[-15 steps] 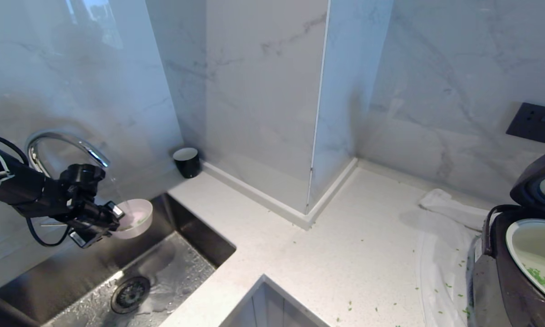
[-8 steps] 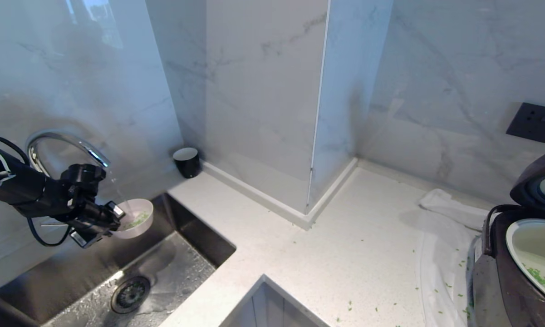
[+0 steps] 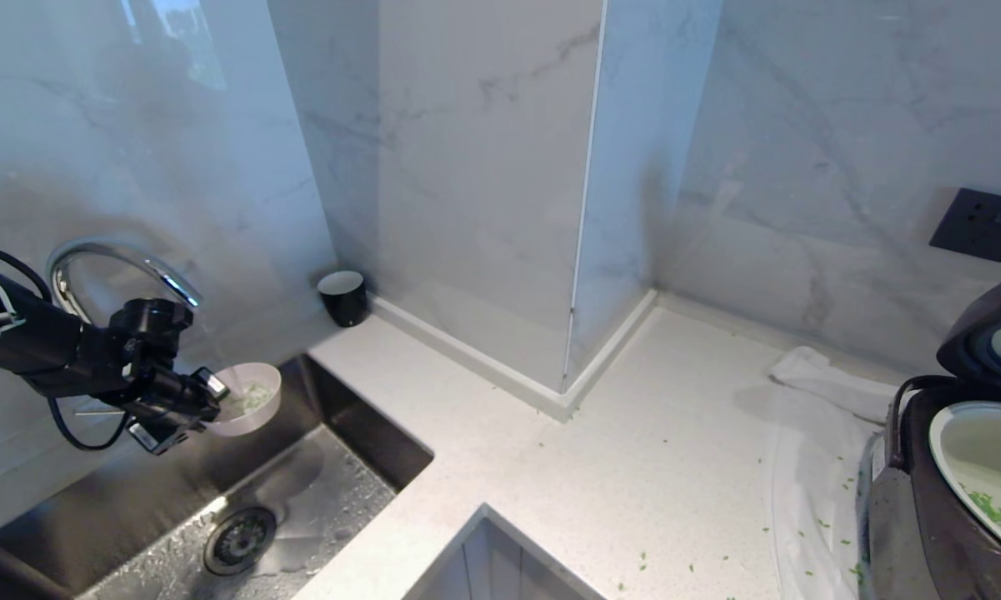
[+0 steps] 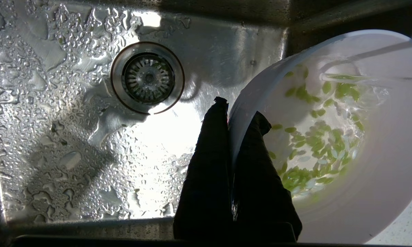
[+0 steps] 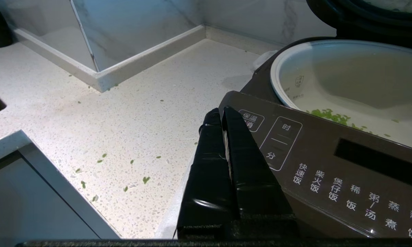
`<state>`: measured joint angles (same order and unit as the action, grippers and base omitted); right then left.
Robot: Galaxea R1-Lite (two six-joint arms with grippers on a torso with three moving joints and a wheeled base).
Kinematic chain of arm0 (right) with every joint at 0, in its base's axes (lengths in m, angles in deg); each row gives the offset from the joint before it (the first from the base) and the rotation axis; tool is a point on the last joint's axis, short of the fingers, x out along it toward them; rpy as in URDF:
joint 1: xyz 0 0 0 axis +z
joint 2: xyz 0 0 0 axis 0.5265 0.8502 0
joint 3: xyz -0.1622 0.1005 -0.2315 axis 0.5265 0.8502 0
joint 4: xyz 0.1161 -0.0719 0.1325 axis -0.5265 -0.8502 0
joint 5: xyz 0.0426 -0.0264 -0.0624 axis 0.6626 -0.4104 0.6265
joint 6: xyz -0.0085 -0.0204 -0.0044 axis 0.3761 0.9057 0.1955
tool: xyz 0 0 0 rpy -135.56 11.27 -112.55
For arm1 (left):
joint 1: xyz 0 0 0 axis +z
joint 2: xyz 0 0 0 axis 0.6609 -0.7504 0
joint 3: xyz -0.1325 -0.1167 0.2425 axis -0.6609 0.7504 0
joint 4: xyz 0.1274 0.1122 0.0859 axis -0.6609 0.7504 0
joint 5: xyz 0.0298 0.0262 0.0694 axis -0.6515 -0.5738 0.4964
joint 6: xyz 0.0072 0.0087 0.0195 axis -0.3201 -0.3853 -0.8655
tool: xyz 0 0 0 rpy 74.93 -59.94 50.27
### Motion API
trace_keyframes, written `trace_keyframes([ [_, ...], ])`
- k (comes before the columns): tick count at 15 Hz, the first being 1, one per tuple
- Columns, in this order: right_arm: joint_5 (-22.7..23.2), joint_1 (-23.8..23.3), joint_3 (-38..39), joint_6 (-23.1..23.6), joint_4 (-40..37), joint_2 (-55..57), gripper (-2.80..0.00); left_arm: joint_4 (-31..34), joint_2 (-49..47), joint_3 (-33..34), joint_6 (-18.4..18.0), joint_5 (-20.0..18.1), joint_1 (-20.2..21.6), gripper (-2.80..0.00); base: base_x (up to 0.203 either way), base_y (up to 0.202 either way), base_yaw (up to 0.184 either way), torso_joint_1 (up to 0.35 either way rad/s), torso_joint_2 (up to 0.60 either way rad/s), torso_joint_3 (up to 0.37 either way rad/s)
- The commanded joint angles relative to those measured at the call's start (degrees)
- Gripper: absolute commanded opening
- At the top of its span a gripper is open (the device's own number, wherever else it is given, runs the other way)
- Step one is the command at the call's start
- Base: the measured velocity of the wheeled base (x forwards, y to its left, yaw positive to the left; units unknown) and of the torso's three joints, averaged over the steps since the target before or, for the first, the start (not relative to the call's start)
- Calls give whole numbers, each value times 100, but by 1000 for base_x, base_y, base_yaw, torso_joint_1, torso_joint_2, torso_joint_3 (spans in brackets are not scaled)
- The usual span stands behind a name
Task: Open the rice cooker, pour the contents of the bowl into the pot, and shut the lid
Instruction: Fill a bowl with water from the tap
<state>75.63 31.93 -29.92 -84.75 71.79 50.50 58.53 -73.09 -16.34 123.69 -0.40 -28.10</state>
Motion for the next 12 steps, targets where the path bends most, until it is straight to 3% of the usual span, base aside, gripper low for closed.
trace_keyframes([
  [1, 2, 2, 1, 1, 1, 0, -280, 0, 4, 1, 28, 1, 0, -280, 0, 0, 0, 0, 0, 0],
  [12, 2, 2, 1, 1, 1, 9, -280, -4, 12, 1, 36, -18, 57, -280, 0, 0, 0, 0, 0, 0],
])
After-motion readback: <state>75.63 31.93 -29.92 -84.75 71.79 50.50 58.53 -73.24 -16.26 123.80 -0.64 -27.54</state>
